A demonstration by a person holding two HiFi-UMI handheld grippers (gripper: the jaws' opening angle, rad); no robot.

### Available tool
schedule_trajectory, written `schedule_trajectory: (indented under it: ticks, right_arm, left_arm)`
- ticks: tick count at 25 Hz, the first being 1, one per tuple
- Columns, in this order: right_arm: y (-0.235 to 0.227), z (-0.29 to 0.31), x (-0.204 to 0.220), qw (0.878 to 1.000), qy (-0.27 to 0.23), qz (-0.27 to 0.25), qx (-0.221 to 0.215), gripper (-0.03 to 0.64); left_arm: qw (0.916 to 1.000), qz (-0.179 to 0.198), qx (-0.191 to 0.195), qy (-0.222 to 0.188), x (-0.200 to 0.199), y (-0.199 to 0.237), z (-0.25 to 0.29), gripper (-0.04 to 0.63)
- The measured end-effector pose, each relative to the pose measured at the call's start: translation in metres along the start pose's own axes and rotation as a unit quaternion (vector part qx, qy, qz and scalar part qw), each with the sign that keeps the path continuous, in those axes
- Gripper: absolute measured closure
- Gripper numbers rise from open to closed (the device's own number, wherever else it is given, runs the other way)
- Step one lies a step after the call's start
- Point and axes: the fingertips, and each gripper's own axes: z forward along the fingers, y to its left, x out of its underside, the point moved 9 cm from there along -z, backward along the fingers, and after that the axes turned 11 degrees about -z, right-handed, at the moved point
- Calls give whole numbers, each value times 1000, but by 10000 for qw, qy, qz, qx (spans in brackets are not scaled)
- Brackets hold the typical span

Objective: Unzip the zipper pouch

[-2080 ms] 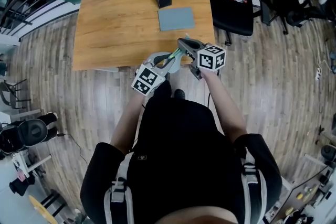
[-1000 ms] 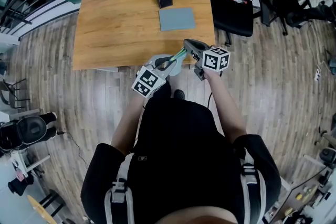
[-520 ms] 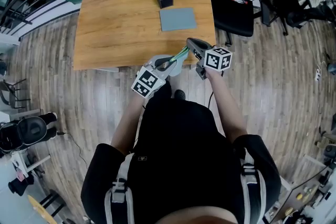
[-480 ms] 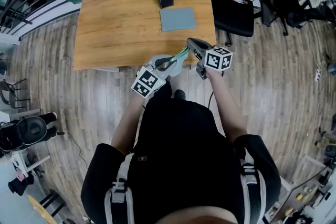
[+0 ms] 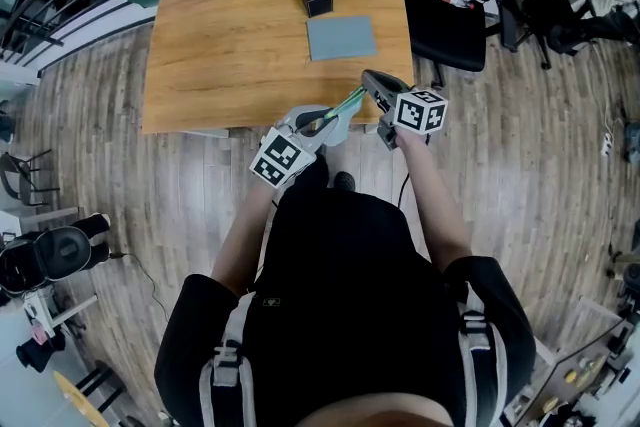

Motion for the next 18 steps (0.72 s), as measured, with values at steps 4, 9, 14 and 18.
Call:
schedule_trajectory:
  ticks: [4,9,14,18]
  right_arm:
    - [0,0,0,10000,-51,22,6,612]
    - [-4,-1,-2,9999,-77,44,97,614]
    - [-5,-3,-5,9998,-91,18,156,612]
    - [-6,-4,-7,9997,-90,-2,217,612]
  left_arm:
    - [10000,-8,40,-48,-4,-3,-1,545]
    - [10000,29,46,-66,-8,-2,-5,545]
    - [9999,58,75,-80,-10,-3,-6,545]
    - [9999,89,85,-77,-12,-4,-7,545]
